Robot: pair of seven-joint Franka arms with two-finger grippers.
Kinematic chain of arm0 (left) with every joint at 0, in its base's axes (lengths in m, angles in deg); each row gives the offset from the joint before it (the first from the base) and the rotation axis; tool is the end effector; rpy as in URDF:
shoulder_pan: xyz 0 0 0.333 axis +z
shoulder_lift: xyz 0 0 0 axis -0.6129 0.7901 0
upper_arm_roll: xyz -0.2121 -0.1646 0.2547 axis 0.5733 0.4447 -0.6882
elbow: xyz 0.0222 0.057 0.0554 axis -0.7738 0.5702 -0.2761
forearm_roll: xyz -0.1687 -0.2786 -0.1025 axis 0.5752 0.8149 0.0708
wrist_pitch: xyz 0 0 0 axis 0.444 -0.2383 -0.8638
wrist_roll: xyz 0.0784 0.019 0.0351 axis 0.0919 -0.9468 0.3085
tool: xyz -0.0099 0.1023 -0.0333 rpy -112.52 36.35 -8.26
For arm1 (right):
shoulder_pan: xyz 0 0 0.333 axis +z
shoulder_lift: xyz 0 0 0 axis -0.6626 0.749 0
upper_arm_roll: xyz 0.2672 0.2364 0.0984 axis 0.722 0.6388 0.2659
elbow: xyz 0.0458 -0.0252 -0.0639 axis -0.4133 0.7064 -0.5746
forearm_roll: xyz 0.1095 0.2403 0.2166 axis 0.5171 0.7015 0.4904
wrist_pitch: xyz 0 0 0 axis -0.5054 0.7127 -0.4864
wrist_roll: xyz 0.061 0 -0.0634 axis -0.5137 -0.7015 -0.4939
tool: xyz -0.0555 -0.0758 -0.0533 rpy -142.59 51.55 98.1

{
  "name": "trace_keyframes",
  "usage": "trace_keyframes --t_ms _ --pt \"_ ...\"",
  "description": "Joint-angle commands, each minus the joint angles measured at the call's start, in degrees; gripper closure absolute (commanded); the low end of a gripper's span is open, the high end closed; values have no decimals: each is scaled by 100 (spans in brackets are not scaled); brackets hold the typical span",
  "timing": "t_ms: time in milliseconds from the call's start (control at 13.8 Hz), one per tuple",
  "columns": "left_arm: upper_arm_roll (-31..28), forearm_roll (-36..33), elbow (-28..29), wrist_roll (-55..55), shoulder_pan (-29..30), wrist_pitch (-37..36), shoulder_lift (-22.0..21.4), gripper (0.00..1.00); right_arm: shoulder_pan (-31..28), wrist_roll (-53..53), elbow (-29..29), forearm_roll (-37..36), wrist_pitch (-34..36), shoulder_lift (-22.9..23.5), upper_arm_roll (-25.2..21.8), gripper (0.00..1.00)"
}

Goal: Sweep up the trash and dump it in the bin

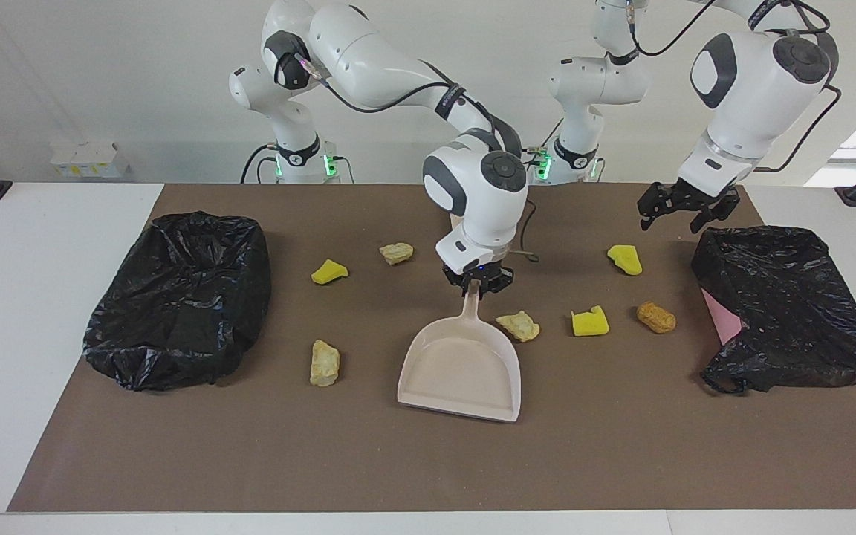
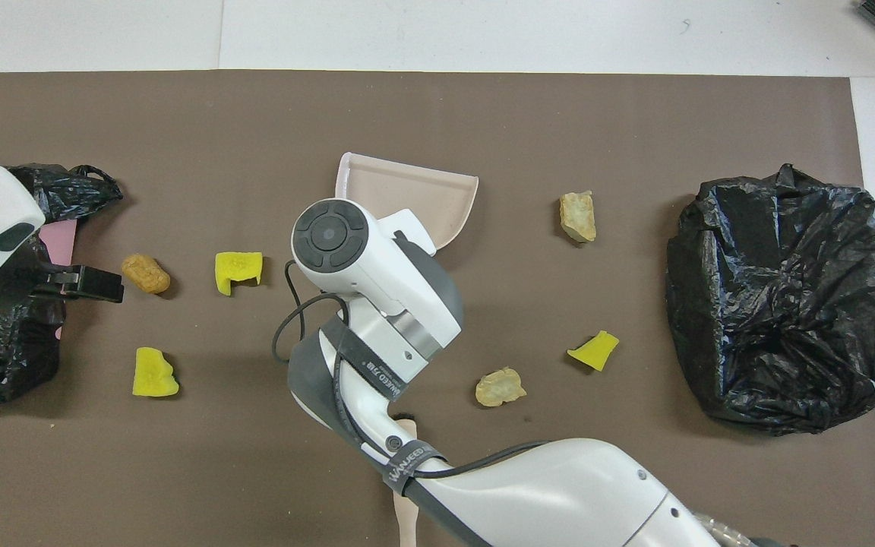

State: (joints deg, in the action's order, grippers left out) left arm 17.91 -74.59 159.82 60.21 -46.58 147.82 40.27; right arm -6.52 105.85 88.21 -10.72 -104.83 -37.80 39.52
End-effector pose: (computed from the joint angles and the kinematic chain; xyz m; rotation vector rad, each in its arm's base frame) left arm 0.4669 -0.0354 0.6014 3.1021 -0.1932 -0.0454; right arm 0.5719 0.4256 0.4505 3.0918 -0.2104 -0.0125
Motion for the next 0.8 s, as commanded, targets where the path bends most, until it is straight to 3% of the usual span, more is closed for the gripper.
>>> trace_keyframes --t_ms 0,290,507,724 --pt "-82 46 228 -33 -168 171 -184 0 -263 -1122 259 -99 113 -390 58 100" --pt "-82 46 289 37 -501 171 -176 0 -711 -3642 917 -90 113 -1075 58 100" --pt "-82 142 526 81 -887 302 -167 0 -984 -5131 971 -125 420 -1243 49 100" --pt "-82 152 1018 712 -1440 881 -150 0 -1160 -6781 1059 -309 482 -1261 49 100"
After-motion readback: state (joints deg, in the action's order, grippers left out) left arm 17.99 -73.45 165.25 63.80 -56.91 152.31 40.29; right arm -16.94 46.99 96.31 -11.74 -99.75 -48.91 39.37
